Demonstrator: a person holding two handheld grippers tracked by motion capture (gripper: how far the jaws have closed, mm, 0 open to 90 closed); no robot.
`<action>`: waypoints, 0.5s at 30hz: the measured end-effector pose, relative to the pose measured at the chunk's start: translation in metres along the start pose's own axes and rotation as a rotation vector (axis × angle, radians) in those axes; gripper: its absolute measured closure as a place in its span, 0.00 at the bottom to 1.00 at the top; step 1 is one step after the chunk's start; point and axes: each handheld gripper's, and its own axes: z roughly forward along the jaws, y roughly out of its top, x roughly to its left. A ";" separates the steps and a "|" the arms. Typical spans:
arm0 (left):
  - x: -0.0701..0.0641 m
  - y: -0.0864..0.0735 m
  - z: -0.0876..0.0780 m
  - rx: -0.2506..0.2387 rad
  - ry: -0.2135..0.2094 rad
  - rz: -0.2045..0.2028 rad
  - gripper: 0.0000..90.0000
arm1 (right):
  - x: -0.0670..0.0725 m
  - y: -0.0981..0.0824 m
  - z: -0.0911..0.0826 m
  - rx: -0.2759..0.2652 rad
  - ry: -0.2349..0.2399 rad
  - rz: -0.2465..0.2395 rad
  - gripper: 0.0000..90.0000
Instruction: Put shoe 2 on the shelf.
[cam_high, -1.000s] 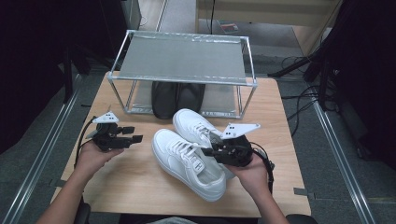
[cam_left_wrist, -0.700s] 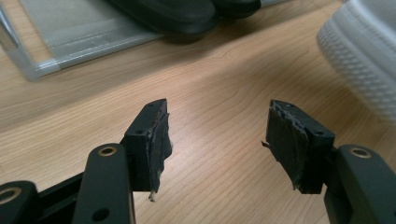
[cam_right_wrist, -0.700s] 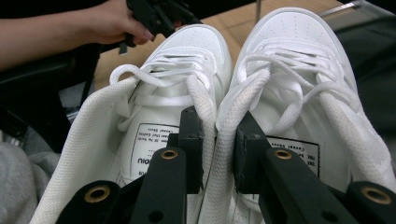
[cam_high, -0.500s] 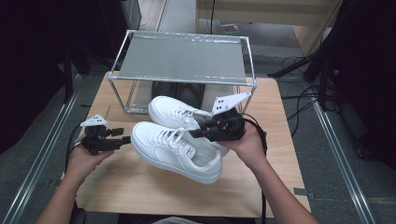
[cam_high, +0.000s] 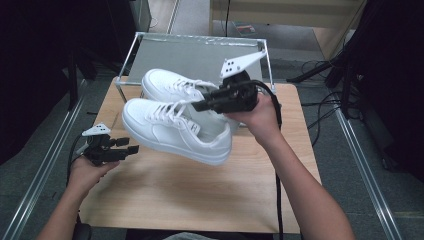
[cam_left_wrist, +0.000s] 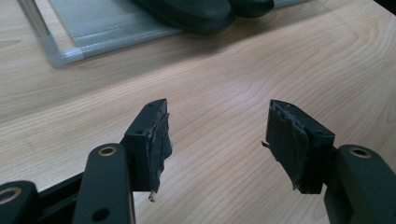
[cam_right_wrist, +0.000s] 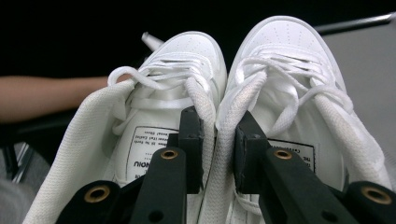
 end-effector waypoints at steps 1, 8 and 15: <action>0.000 0.000 0.000 -0.003 0.001 0.001 0.44 | -0.001 0.005 -0.001 -0.006 -0.006 0.005 0.86; -0.002 0.001 0.005 0.018 -0.017 0.021 0.44 | -0.016 0.040 -0.006 -0.030 -0.150 0.045 0.86; -0.003 0.001 0.006 0.021 -0.033 0.022 0.44 | -0.047 0.055 -0.003 -0.039 -0.321 0.198 0.86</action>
